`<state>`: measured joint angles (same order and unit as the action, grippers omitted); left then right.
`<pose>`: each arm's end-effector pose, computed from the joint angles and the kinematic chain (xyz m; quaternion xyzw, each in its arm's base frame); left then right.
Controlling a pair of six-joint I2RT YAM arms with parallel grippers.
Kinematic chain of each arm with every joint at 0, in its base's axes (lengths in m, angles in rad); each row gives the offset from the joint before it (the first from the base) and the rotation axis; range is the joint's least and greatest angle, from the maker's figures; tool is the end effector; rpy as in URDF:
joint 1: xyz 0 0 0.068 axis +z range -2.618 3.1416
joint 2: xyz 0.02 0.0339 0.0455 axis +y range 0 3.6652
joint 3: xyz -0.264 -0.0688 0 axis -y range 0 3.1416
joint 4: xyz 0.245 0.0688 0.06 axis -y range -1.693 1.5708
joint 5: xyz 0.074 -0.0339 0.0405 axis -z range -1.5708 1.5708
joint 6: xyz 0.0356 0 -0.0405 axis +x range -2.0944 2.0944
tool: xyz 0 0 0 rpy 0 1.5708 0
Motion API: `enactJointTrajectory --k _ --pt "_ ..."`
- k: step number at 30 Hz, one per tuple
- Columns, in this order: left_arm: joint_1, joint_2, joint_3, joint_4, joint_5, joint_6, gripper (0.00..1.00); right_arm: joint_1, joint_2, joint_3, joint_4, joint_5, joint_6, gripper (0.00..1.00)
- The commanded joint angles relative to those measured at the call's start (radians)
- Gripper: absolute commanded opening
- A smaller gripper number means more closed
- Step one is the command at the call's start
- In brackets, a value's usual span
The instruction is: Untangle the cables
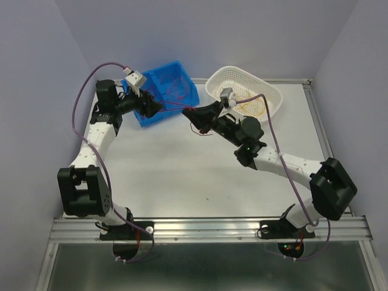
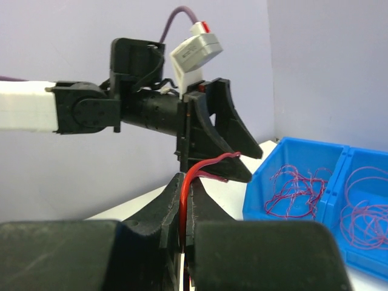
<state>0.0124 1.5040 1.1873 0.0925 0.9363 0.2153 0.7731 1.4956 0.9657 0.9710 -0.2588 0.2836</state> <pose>0.3469 -0.0244 0.3365 0.3506 0.6656 -0.2873 0.5929 0.2369 0.2439 0.3510 -0.2344 0.4886 0.4819 0.6886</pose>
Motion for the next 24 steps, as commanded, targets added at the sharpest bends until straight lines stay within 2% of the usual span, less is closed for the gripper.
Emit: enactJointTrajectory --k 1,4,6,7,10,16,19,20,24 --pt "0.05 -0.074 -0.064 0.064 -0.183 0.021 0.74 0.005 -0.115 -0.004 0.167 0.076 -0.044 0.01" --pt "0.075 -0.14 -0.118 0.175 -0.2 -0.02 0.8 0.006 -0.155 -0.047 0.144 0.092 -0.055 0.0" --pt "0.106 -0.171 -0.182 0.255 -0.122 -0.085 0.87 0.003 -0.175 -0.05 0.103 0.076 -0.047 0.0" --pt "0.106 -0.189 -0.19 0.283 -0.023 -0.09 0.88 0.005 -0.176 -0.033 0.031 0.04 -0.037 0.0" --pt "0.103 -0.209 -0.18 0.283 0.062 -0.109 0.88 0.005 -0.153 -0.038 -0.015 -0.016 0.0 0.01" --pt "0.075 -0.289 -0.215 0.285 0.122 -0.077 0.91 0.005 -0.054 0.022 -0.099 -0.004 0.017 0.0" --pt "0.023 -0.324 -0.226 0.219 0.07 -0.013 0.95 -0.003 0.059 0.117 -0.179 0.012 0.009 0.01" --pt "-0.009 -0.332 -0.221 0.195 0.047 0.043 0.96 -0.012 0.077 0.132 -0.187 0.001 0.011 0.01" --pt "-0.038 -0.384 -0.248 0.182 -0.007 0.102 0.98 -0.026 0.095 0.157 -0.189 -0.008 0.031 0.01"
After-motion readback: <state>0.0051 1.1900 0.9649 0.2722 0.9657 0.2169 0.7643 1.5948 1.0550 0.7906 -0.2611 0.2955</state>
